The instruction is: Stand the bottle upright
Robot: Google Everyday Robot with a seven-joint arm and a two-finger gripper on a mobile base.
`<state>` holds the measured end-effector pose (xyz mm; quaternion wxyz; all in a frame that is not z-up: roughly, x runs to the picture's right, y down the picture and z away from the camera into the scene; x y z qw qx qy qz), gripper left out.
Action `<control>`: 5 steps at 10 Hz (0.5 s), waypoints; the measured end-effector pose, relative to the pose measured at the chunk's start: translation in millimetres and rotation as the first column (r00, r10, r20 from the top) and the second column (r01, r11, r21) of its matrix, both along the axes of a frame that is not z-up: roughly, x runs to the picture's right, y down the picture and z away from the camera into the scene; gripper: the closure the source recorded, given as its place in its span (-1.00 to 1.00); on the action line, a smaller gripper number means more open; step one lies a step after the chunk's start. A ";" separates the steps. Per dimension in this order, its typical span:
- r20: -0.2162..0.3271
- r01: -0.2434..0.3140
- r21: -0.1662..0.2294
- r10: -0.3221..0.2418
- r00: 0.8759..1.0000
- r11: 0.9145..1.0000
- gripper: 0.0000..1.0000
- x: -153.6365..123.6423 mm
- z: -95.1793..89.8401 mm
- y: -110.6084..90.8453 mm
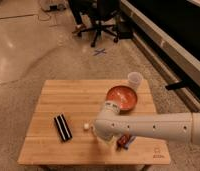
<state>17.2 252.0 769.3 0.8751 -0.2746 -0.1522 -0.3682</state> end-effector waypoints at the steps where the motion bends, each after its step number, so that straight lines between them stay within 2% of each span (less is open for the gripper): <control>1: -0.012 -0.012 -0.002 0.012 1.000 1.000 -0.30 0.9 -0.7 -5.6; 5: -0.030 -0.054 -0.008 0.054 0.998 0.998 -0.30 3.2 -9.7 -18.4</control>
